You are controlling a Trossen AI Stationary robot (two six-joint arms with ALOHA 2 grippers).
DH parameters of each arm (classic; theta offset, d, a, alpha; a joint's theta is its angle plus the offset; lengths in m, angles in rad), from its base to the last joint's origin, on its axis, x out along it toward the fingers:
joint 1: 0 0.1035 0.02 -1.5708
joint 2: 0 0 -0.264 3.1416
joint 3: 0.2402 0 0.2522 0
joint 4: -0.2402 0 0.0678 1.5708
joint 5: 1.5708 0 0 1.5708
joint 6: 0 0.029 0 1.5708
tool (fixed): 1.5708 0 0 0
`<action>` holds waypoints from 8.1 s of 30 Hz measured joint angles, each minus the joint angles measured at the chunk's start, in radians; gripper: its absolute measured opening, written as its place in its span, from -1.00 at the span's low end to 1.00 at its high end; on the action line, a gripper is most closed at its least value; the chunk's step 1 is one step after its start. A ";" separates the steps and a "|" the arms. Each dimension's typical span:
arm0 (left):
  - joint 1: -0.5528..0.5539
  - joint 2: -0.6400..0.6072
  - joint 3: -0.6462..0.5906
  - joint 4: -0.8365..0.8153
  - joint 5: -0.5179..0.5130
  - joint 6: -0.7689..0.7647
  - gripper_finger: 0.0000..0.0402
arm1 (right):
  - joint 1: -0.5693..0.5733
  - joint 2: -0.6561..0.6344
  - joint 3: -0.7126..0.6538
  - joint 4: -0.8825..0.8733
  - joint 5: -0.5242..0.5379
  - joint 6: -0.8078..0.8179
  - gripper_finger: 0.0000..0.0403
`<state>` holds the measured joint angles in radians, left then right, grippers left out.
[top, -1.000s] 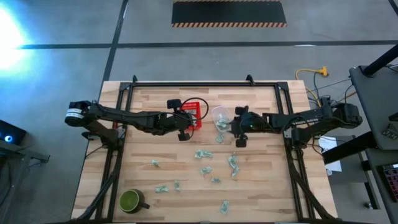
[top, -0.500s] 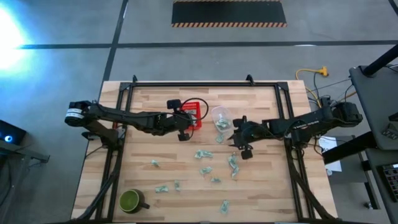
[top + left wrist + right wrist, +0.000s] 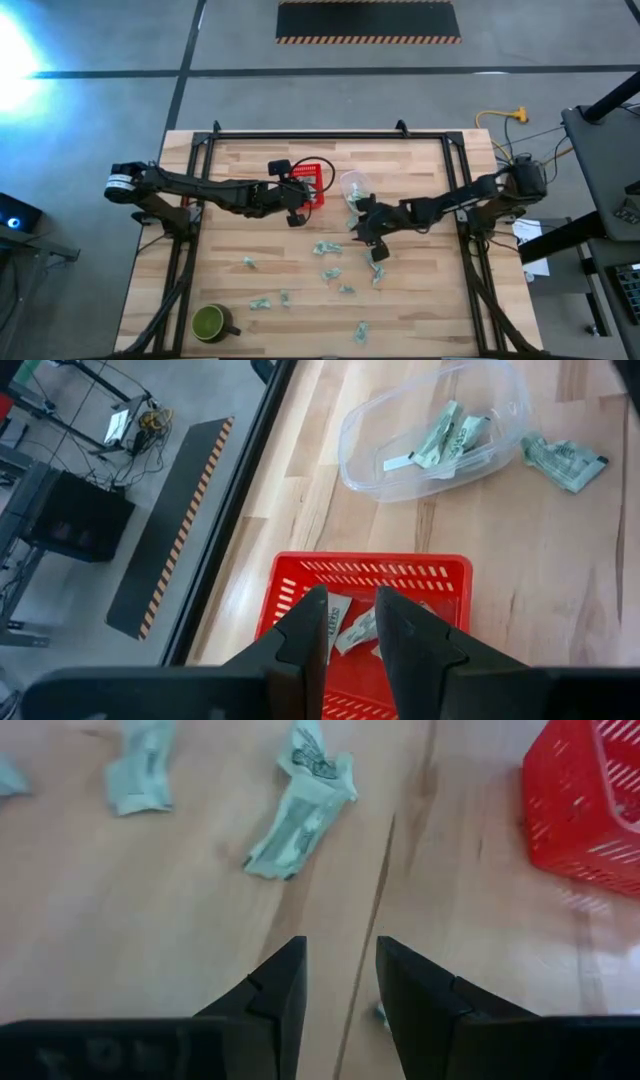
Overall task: Pick and place items into bin
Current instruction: Put the white stevia packet into the transparent bin, then put the white stevia packet into the red bin
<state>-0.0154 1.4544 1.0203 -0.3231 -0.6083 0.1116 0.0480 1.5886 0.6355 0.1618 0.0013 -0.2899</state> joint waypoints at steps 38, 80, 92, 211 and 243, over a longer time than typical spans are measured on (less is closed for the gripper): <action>0.000 0.000 -0.006 0.000 0.000 0.000 -0.65 | 0.006 0.116 0.100 -0.206 0.159 0.125 -0.65; 0.000 0.000 -0.010 0.001 0.000 -0.001 -0.65 | 0.012 -0.073 0.071 -0.422 0.072 0.272 0.08; 0.000 0.000 -0.010 0.020 0.000 -0.001 -0.65 | 0.010 -0.073 0.051 -0.409 0.055 0.302 0.12; -0.153 -0.017 0.018 -0.632 0.386 -0.339 -0.65 | -0.235 -0.182 0.069 -0.208 0.214 0.027 -0.29; -0.450 0.086 -0.116 -0.527 0.521 -0.603 -0.65 | -0.229 -0.182 0.069 -0.201 -0.080 0.036 -0.23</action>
<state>-0.4653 1.5406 0.9045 -0.8504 -0.0869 -0.4915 -0.1810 1.4071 0.7048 -0.0388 -0.0788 -0.2539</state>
